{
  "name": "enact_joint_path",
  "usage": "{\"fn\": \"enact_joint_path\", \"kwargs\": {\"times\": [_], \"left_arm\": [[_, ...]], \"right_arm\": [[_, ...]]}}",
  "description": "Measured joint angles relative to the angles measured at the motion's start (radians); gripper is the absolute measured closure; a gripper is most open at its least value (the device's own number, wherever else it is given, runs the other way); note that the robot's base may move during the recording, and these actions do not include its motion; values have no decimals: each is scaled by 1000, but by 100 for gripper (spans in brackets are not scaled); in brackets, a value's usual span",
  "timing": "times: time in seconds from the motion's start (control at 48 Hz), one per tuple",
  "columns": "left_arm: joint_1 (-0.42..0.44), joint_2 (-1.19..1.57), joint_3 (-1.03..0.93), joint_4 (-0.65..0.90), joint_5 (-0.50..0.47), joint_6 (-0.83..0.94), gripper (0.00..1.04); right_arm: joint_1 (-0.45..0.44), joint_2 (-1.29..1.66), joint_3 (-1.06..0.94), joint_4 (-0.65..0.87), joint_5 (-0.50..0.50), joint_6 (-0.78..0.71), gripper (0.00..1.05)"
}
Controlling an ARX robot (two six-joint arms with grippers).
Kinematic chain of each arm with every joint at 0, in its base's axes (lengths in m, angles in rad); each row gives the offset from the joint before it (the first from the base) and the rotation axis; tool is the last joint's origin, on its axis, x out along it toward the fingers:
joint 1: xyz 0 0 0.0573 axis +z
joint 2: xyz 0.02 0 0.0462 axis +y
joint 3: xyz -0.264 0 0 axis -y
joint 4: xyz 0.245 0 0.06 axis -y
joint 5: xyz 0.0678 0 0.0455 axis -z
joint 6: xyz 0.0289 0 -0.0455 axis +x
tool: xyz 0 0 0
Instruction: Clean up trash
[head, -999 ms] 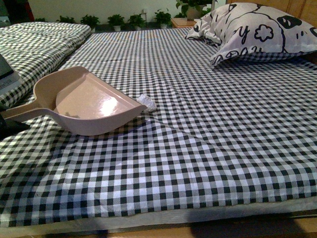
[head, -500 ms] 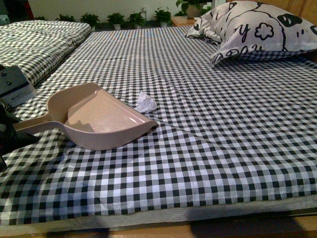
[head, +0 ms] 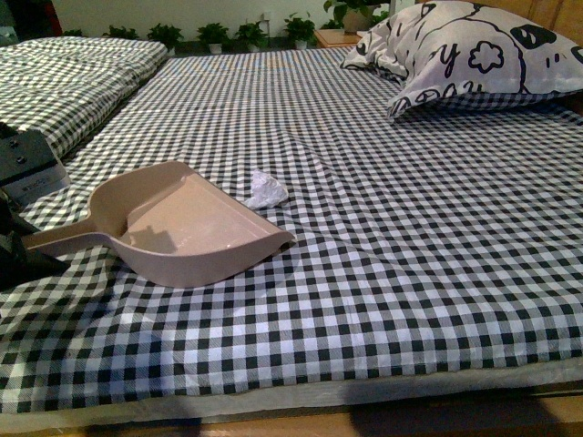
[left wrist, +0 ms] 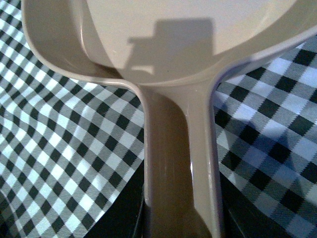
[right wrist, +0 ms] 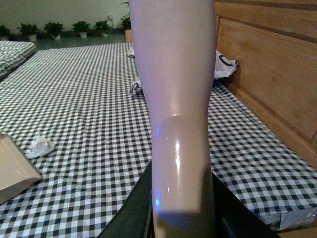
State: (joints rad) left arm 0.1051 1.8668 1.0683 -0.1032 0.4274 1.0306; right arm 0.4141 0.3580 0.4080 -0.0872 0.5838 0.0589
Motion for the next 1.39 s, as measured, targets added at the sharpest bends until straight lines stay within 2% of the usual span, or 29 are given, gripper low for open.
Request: {"fn": "enact_joint_path", "kwargs": {"times": [0.312,0.604,1.124,1.395], "left_arm": [[10,-3,9,-73,6,39,78],[28,-6,83,-204,-3,72,78],[19,-6,108,-172,-16,69,78],[11,-6,108,-209,-17,68,78]], "right_arm": [[0,0,0,0,0,0,85],[0,0,0,0,0,0,85],[0,0,0,0,0,0,85],[0,0,0,0,0,0,85]]}}
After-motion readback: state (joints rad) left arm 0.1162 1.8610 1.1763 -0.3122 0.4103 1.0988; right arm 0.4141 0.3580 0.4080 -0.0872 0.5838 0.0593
